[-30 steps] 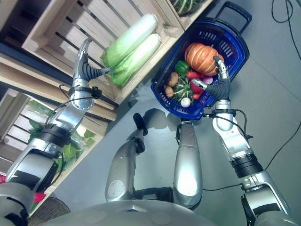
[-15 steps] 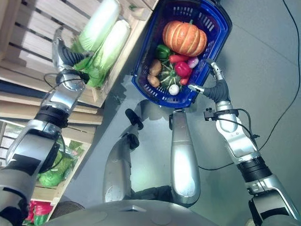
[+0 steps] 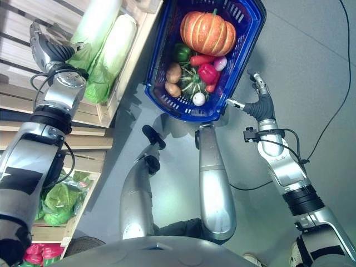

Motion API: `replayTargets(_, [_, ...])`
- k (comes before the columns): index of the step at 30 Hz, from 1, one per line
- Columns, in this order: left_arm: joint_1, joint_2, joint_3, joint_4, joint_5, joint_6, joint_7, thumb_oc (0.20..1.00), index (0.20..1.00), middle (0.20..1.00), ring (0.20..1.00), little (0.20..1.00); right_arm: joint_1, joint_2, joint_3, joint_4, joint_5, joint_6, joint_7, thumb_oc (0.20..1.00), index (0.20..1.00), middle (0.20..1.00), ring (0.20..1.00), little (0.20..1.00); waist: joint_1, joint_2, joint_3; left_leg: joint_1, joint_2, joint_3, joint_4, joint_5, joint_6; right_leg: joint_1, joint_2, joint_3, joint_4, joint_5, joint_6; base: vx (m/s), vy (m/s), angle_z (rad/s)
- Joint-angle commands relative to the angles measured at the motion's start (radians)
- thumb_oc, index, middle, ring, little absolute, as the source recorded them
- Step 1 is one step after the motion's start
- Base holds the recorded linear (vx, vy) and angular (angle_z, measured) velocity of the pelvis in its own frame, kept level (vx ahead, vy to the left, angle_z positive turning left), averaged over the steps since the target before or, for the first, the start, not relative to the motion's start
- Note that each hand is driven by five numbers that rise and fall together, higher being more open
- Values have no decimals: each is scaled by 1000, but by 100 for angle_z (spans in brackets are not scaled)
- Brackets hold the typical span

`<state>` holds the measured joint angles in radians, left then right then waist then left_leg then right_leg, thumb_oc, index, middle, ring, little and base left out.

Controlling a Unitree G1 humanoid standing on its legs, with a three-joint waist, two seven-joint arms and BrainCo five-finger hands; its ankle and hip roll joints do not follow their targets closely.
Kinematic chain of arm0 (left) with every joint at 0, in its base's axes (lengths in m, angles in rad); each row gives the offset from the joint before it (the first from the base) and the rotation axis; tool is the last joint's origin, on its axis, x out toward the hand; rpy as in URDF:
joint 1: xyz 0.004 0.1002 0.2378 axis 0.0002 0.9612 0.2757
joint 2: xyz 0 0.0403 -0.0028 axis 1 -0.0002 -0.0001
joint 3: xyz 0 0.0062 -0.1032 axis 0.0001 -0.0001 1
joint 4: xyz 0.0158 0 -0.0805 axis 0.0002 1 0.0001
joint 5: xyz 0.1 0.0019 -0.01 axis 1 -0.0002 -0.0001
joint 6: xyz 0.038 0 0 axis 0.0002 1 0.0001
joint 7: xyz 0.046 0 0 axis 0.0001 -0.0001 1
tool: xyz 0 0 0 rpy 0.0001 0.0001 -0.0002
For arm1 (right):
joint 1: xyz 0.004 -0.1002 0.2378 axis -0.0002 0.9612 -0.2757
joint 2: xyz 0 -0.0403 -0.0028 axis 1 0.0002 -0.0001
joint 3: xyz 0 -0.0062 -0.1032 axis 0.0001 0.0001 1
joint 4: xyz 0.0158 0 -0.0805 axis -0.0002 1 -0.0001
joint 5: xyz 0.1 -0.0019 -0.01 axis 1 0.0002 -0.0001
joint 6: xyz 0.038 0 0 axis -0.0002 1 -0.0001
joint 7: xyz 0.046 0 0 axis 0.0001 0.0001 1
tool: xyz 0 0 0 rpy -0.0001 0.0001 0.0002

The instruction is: Pick up fruits and vegetables into the basket

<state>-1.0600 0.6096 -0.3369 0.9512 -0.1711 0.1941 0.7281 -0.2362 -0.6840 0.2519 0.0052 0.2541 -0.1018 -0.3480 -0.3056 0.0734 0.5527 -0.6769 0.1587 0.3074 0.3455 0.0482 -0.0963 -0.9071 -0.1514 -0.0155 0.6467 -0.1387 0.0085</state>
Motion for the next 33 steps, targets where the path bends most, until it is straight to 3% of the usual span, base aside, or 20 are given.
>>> replayTargets(1, [-18, 83, 24, 74, -78, -10, -43, 1000, 1000, 1000, 1000, 1000, 2, 44, -4, -11, 19, -8, -20, 1000, 1000, 1000, 1000, 1000, -17, -60, -33, -79, 5, 1, 159, -119, -10, -13, 44, 26, -46, 8, 54, 15, 21, -4])
replayTargets(9, [9, 61, -28, 126, -147, 1, -249, 1000, 1000, 1000, 1000, 1000, -29, 40, -7, -4, 31, 29, -6, 1000, 1000, 1000, 1000, 1000, -26, -55, -33, -98, 7, 14, 167, -125, -10, -36, 45, 36, -49, 15, 58, 20, 37, -4])
replayTargets(12, [23, 54, -40, 144, -164, 39, -321, 1000, 1000, 1000, 1000, 1000, -36, 33, -13, -6, 26, 45, 7, 1000, 1000, 1000, 1000, 1000, -31, -53, -33, -102, 8, 17, 175, -128, -11, -42, 44, 40, -45, 15, 58, 23, 43, -3])
replayTargets(20, [35, 56, -50, 198, -179, 84, -374, 1000, 1000, 1000, 1000, 1000, -43, 5, -25, 3, 43, 59, 25, 1000, 1000, 1000, 1000, 1000, -41, -54, -33, -114, 12, 22, 194, -135, -11, -57, 43, 53, -38, 15, 55, 23, 39, -5])
replayTargets(24, [31, 57, -56, 235, -150, 137, -418, 1000, 1000, 1000, 1000, 1000, -43, 1, -25, 8, 50, 58, 31, 1000, 1000, 1000, 1000, 1000, -45, -56, -33, -124, 15, 22, 202, -137, -11, -65, 45, 57, -34, 15, 54, 9, 9, -3])
replayTargets(30, [27, 54, -90, 329, 6, 337, -434, 1000, 1000, 1000, 1000, 1000, -58, 3, -8, 26, 62, 51, 27, 1000, 1000, 1000, 1000, 1000, -49, -63, -33, -134, 18, 18, 204, -135, -14, -72, 50, 60, -40, 21, 52, 2, -10, -3])
replayTargets(33, [30, 59, -109, 360, 43, 390, -462, 1000, 1000, 1000, 1000, 1000, -66, -2, 4, 34, 74, 45, 21, 1000, 1000, 1000, 1000, 1000, -50, -66, -33, -139, 21, 16, 208, -136, -17, -75, 52, 62, -41, 24, 51, 4, -16, -8])
